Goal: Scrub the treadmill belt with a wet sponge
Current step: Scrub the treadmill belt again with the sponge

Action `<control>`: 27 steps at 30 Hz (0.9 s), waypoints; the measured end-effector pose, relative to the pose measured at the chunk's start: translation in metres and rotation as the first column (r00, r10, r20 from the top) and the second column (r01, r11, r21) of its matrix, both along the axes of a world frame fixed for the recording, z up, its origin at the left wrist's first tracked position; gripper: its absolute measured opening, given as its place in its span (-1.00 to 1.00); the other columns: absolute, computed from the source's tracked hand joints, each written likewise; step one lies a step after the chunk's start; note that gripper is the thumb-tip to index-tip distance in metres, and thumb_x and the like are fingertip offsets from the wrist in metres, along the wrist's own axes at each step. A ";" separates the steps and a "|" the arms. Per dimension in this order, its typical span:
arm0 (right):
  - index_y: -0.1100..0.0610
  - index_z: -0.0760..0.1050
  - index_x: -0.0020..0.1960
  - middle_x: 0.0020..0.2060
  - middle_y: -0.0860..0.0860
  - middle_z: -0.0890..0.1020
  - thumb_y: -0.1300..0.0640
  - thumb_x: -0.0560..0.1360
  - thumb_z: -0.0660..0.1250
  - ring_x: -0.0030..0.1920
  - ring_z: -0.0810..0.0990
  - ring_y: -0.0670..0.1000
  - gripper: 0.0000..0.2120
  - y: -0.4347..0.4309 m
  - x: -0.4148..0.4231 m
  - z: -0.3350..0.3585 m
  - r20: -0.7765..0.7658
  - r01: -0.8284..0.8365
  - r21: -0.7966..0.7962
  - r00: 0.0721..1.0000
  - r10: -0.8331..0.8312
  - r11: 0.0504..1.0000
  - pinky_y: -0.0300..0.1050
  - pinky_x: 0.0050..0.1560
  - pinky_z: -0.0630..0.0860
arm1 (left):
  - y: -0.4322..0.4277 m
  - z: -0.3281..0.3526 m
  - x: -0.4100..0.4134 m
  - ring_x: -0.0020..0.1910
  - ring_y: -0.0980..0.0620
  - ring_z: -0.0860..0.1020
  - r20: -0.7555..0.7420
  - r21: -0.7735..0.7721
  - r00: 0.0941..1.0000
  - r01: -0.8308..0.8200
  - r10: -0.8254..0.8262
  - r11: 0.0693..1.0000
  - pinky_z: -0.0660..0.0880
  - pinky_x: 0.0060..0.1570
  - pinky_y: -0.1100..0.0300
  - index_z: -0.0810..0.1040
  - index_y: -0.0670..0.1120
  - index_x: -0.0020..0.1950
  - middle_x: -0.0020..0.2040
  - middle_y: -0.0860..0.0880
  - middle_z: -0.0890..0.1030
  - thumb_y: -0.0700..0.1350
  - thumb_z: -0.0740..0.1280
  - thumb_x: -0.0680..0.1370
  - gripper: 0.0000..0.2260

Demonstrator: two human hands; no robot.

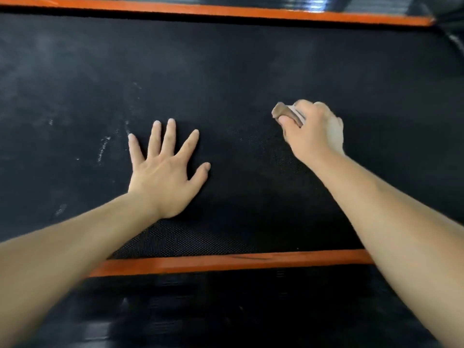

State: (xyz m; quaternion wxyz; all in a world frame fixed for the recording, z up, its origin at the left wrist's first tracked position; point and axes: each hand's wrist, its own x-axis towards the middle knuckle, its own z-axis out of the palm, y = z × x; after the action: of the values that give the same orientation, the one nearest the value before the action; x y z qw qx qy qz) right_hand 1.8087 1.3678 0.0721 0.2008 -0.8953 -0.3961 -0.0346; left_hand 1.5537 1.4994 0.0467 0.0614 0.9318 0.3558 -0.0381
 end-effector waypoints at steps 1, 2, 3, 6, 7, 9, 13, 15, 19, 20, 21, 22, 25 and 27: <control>0.04 0.55 0.04 -0.12 -0.03 0.50 -0.13 0.59 0.25 -0.06 0.54 0.11 -0.75 0.002 -0.001 -0.002 0.014 0.029 0.006 0.999 -0.029 1.000 0.03 0.05 0.37 | 0.000 -0.001 -0.001 0.65 -0.17 -0.22 0.009 -0.004 1.000 0.003 -0.003 1.000 -0.24 0.52 -0.39 -0.07 0.17 0.67 0.69 -0.13 -0.12 0.41 -0.22 0.55 -0.28; 0.04 0.55 0.05 -0.13 -0.04 0.49 -0.13 0.60 0.26 -0.08 0.54 0.09 -0.75 0.000 -0.007 -0.003 0.030 -0.005 0.000 1.000 0.005 1.000 0.02 0.02 0.39 | 0.000 -0.001 -0.001 0.65 -0.18 -0.22 0.025 -0.007 1.000 0.007 -0.007 1.000 -0.24 0.52 -0.39 -0.06 0.16 0.68 0.69 -0.14 -0.11 0.41 -0.22 0.56 -0.28; 0.04 0.54 0.03 -0.16 -0.06 0.49 -0.12 0.59 0.28 -0.13 0.53 0.06 -0.76 -0.003 -0.014 -0.003 0.032 -0.078 0.004 0.996 0.078 0.997 0.02 -0.02 0.42 | -0.001 0.000 -0.001 0.65 -0.18 -0.22 0.040 -0.009 0.999 0.009 -0.009 1.000 -0.24 0.51 -0.39 -0.04 0.15 0.68 0.69 -0.14 -0.10 0.40 -0.20 0.56 -0.29; 0.04 0.57 0.04 -0.22 -0.08 0.45 -0.11 0.57 0.36 -0.23 0.46 -0.01 -0.78 -0.020 -0.035 -0.005 -0.040 -0.274 0.037 0.961 0.275 0.961 0.03 -0.07 0.46 | -0.001 0.004 0.003 0.65 -0.22 -0.19 0.048 -0.028 0.999 -0.013 0.014 1.000 -0.24 0.51 -0.40 0.01 0.13 0.67 0.68 -0.18 -0.08 0.39 -0.18 0.56 -0.28; 0.04 0.58 0.07 -0.23 -0.10 0.44 -0.12 0.57 0.36 -0.24 0.44 -0.03 -0.75 -0.024 -0.038 -0.005 -0.032 -0.313 0.025 0.949 0.314 0.949 0.02 -0.06 0.44 | -0.002 0.007 0.008 0.65 -0.24 -0.18 0.043 -0.033 0.999 -0.018 0.020 0.999 -0.23 0.51 -0.40 0.03 0.13 0.67 0.68 -0.20 -0.07 0.39 -0.17 0.55 -0.28; 0.04 0.59 0.08 -0.24 -0.11 0.43 -0.17 0.55 0.34 -0.25 0.45 -0.01 -0.71 -0.023 -0.033 -0.003 0.018 -0.367 -0.008 0.930 0.367 0.930 0.01 -0.08 0.41 | -0.006 0.013 0.022 0.65 -0.23 -0.18 0.037 -0.035 0.999 0.007 -0.006 0.999 -0.23 0.51 -0.38 0.04 0.13 0.67 0.67 -0.22 -0.07 0.37 -0.17 0.55 -0.29; 0.03 0.58 0.10 -0.14 -0.05 0.45 -0.14 0.58 0.29 -0.09 0.53 0.12 -0.73 0.006 0.021 0.004 0.006 -0.029 0.015 1.000 0.029 0.999 0.06 0.03 0.47 | 0.002 0.018 0.074 0.65 -0.19 -0.22 0.039 -0.049 0.998 0.056 -0.054 0.997 -0.26 0.52 -0.37 0.00 0.14 0.67 0.69 -0.14 -0.13 0.29 -0.08 0.64 -0.40; 0.06 0.56 0.14 -0.10 -0.03 0.45 -0.13 0.60 0.26 -0.04 0.54 0.15 -0.70 0.016 0.023 0.004 -0.030 0.046 -0.013 0.998 -0.046 0.999 0.05 0.04 0.47 | 0.012 0.013 0.091 0.64 -0.20 -0.25 0.037 -0.086 0.999 0.001 0.002 0.996 -0.28 0.51 -0.39 -0.01 0.14 0.67 0.69 -0.13 -0.14 0.27 -0.04 0.66 -0.41; 0.04 0.57 0.00 -0.23 -0.09 0.43 -0.13 0.54 0.36 -0.28 0.43 -0.01 -0.76 -0.001 -0.014 -0.003 -0.004 -0.382 0.019 0.924 0.382 0.924 -0.05 -0.14 0.41 | 0.016 0.000 0.096 0.64 -0.20 -0.27 0.067 -0.023 0.998 -0.017 0.019 1.000 -0.28 0.51 -0.39 -0.06 0.15 0.67 0.69 -0.12 -0.15 0.29 -0.09 0.64 -0.40; 0.03 0.58 -0.02 -0.25 -0.11 0.42 -0.13 0.53 0.38 -0.29 0.41 -0.04 -0.78 0.001 -0.003 -0.003 0.003 -0.408 0.003 0.913 0.408 0.913 -0.07 -0.15 0.38 | 0.015 -0.001 0.095 0.64 -0.19 -0.27 0.073 -0.013 0.997 -0.020 0.021 1.000 -0.27 0.51 -0.38 -0.06 0.15 0.67 0.69 -0.11 -0.15 0.29 -0.10 0.64 -0.39; 0.01 0.58 -0.04 -0.25 -0.11 0.43 -0.14 0.53 0.37 -0.28 0.42 -0.04 -0.79 0.010 0.013 -0.002 0.011 -0.370 -0.003 0.929 0.370 0.929 -0.07 -0.14 0.39 | 0.015 0.000 0.094 0.64 -0.19 -0.26 0.076 -0.010 0.997 -0.019 0.020 1.000 -0.27 0.52 -0.37 -0.06 0.15 0.67 0.69 -0.11 -0.15 0.29 -0.10 0.64 -0.39; -0.01 0.57 -0.05 -0.23 -0.09 0.46 -0.15 0.53 0.34 -0.24 0.47 -0.01 -0.79 0.024 0.033 -0.001 0.009 -0.279 0.006 0.960 0.279 0.960 -0.05 -0.13 0.43 | 0.015 0.000 0.095 0.64 -0.18 -0.26 0.079 -0.012 0.997 -0.015 0.016 1.000 -0.27 0.52 -0.37 -0.06 0.15 0.67 0.69 -0.11 -0.15 0.30 -0.11 0.64 -0.39; 0.02 0.55 -0.05 -0.16 -0.02 0.55 -0.16 0.55 0.28 -0.17 0.57 0.09 -0.74 0.054 0.059 -0.002 -0.043 -0.064 0.056 0.997 0.066 0.996 0.04 -0.14 0.53 | 0.017 -0.002 0.094 0.65 -0.18 -0.24 0.089 -0.004 0.996 -0.015 0.016 1.000 -0.26 0.52 -0.37 -0.05 0.15 0.67 0.69 -0.11 -0.13 0.31 -0.13 0.63 -0.39; 0.06 0.57 0.02 -0.17 -0.03 0.51 -0.12 0.57 0.32 -0.20 0.53 0.06 -0.75 0.054 0.041 -0.007 0.023 -0.209 0.056 0.978 0.208 0.976 0.02 -0.14 0.48 | 0.017 -0.004 0.094 0.65 -0.17 -0.24 0.086 0.011 0.996 -0.013 0.012 1.000 -0.25 0.53 -0.36 -0.05 0.16 0.67 0.69 -0.10 -0.13 0.33 -0.14 0.62 -0.38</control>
State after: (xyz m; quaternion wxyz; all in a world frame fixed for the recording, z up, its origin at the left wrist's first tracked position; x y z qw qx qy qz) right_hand 1.8493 1.4214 0.0648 0.2260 -0.8422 -0.4885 -0.0324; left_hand 1.6476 1.5164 0.0426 0.0715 0.9307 0.3587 0.0047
